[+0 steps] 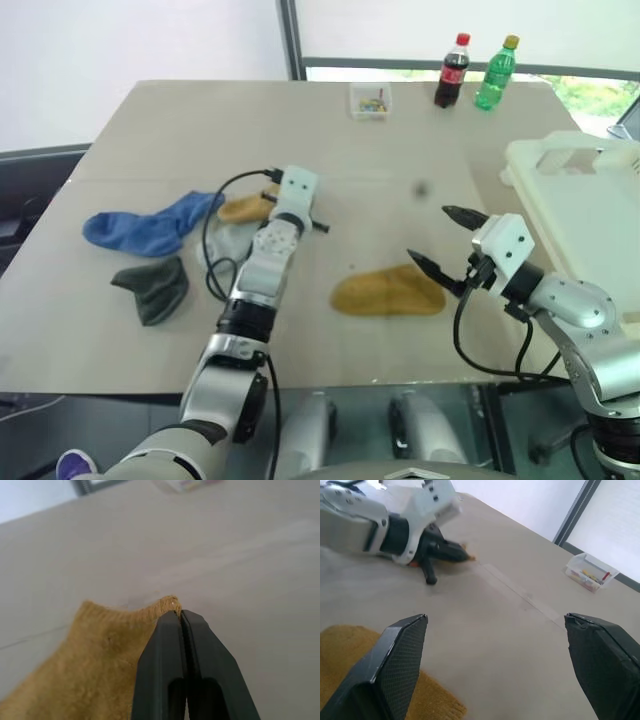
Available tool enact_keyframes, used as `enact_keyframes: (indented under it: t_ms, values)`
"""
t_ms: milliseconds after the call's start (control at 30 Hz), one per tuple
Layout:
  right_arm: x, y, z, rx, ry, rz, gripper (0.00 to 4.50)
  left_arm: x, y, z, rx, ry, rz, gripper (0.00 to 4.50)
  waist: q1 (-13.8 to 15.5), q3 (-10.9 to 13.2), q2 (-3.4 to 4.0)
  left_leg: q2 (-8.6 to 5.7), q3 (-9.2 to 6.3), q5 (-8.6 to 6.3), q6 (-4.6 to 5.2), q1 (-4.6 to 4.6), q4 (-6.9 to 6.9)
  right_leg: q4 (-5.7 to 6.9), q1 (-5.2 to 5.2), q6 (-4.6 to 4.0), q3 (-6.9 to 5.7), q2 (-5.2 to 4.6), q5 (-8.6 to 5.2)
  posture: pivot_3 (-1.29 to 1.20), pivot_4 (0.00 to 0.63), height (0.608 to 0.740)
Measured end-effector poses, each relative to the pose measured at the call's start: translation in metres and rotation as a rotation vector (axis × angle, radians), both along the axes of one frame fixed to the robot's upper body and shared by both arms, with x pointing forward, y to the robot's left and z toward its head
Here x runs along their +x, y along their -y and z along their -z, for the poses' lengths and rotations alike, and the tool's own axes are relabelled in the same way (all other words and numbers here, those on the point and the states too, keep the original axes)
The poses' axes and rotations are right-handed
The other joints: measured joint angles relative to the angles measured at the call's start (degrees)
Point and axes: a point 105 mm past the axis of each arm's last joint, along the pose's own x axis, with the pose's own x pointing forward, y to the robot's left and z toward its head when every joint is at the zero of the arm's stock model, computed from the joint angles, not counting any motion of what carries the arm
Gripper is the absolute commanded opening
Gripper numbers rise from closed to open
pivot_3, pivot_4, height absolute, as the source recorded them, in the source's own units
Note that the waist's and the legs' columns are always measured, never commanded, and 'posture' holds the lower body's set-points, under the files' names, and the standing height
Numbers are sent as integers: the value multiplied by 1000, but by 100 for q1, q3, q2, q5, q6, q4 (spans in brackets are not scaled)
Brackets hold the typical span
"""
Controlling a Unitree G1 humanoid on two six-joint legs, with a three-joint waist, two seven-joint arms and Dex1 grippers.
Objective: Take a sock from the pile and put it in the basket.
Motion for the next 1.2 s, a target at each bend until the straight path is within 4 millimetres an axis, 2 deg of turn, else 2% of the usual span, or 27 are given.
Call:
enact_keyframes:
  t_ms: [200,367,467,633,667,800,900,1000,1133,1200]
  values:
    - [-3,1,3,3,-8,15,4500,-11,44,3,15,-33,269,83,-7,0,0,1,0,0,0,0,0,0,0,0,1,0,0,0,150,740]
    - [-5,1,3,4,-8,16,4500,-24,64,10,28,-76,420,83,-11,0,0,1,0,0,0,0,0,1,0,0,1,0,-1,0,150,740]
    - [-6,2,3,6,-9,25,4500,-40,77,14,-5,-123,512,83,-11,0,0,2,-1,0,1,0,0,1,0,0,2,0,-1,0,150,740]
    - [-6,4,4,7,-17,34,4500,-61,93,12,-85,-172,589,83,-12,0,0,4,-1,0,1,0,0,1,0,1,2,0,-1,0,150,740]
    - [-6,4,5,8,-23,35,4500,-69,102,9,-128,-196,614,83,-6,0,0,4,-1,0,1,0,1,1,1,1,2,0,-1,0,150,740]
    - [-4,6,7,5,-46,49,4500,-77,114,2,-184,-222,646,83,-8,0,1,4,0,0,1,3,2,2,1,9,3,1,-6,0,150,740]
    - [4,11,15,5,-116,99,4500,-81,116,2,-220,-269,657,83,-26,0,1,7,2,0,1,5,2,6,0,7,6,6,-6,0,150,740]
    - [14,12,18,16,-173,128,4500,-82,109,-7,-232,-250,663,83,-27,0,2,13,2,0,1,6,2,8,0,0,8,9,-2,0,150,740]
    - [25,4,20,32,-238,126,4500,-81,83,-32,-260,-185,623,83,-24,1,4,17,3,0,1,6,2,6,-1,-1,8,12,-2,0,150,740]
    - [29,-2,20,39,-246,117,4500,-79,66,-36,-253,-173,577,83,-35,1,5,16,6,0,1,6,1,7,-1,-1,12,12,-2,0,150,740]
